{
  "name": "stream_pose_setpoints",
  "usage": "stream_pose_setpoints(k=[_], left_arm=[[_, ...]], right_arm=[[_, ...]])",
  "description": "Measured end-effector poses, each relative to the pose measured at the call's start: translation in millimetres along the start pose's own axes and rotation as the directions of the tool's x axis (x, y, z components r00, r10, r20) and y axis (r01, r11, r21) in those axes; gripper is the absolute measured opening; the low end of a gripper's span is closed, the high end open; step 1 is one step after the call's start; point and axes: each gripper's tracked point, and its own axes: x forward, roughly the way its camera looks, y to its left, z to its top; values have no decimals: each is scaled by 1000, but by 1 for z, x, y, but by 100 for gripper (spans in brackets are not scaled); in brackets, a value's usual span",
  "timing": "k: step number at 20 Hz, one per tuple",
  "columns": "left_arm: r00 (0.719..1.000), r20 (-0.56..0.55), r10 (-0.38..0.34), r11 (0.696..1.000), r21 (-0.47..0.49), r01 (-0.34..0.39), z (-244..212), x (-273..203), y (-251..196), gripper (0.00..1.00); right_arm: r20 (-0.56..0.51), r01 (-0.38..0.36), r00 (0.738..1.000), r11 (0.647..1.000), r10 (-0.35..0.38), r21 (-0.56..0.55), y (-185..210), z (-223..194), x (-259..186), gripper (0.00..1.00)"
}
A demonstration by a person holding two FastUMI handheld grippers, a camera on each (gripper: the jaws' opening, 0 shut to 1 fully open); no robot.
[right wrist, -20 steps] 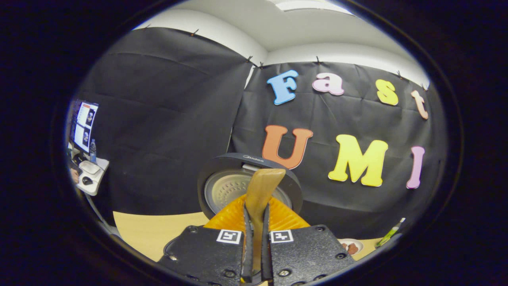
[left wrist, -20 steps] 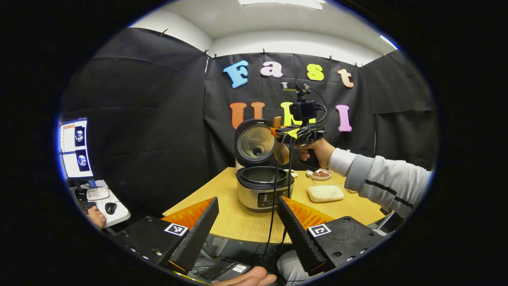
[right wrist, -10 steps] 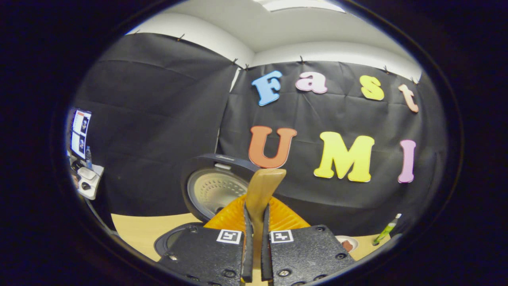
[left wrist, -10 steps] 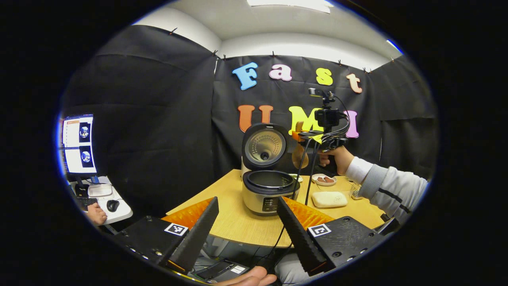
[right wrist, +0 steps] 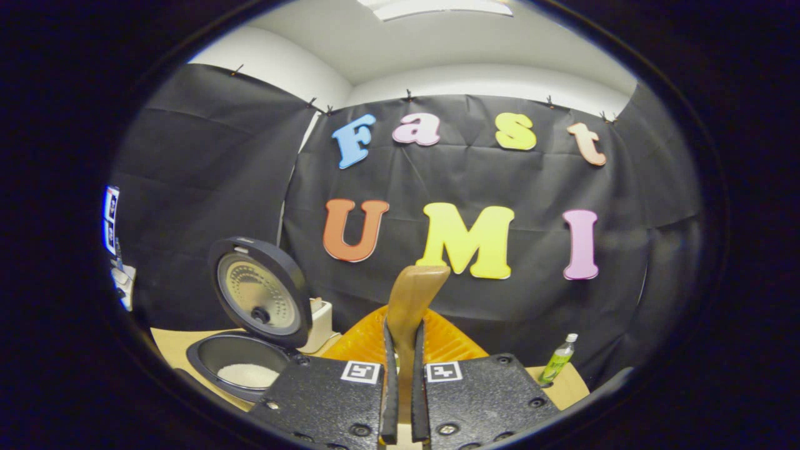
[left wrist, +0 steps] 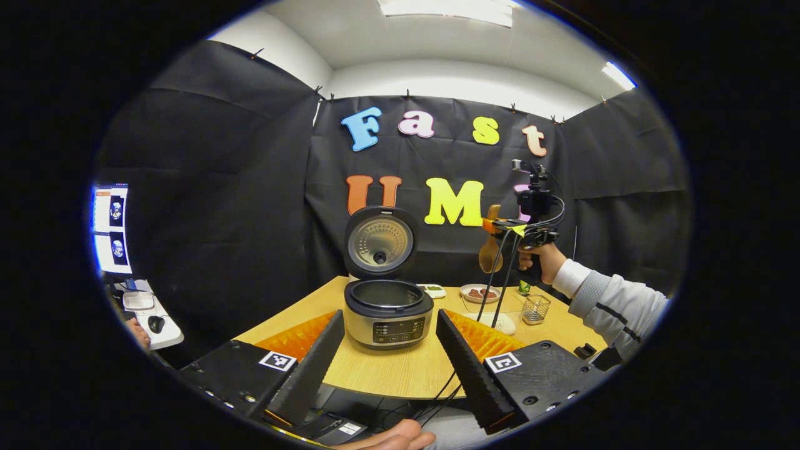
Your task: Close the left gripper, press the button to open the rice cooker; take a wooden spoon from the chopstick holder with the right hand, scoop a spoonful of rice and pour it into the rice cooker, then put the wooden spoon back into the chopstick holder.
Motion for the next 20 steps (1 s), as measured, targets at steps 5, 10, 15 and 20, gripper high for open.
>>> stream_pose_setpoints(k=[5, 10, 15, 20], left_arm=[[1000, 0, -22, 1000, 2, 22, 1, 11, -27, 94], [998, 0, -66, 998, -1, 66, 5, 22, -57, 94], [996, -10, -91, 995, 40, 91, 5, 23, -74, 95], [995, -17, -94, 995, 40, 94, 3, 25, -79, 95]], right_arm=[[5, 66, 998, 998, -66, 12, -73, -10, -32, 14], [-9, 155, 988, 987, -154, 47, -144, -38, -57, 15], [-45, 201, 979, 977, -199, 71, -185, -64, -63, 16], [-71, 224, 974, 968, -217, 110, -198, -85, -61, 18]])
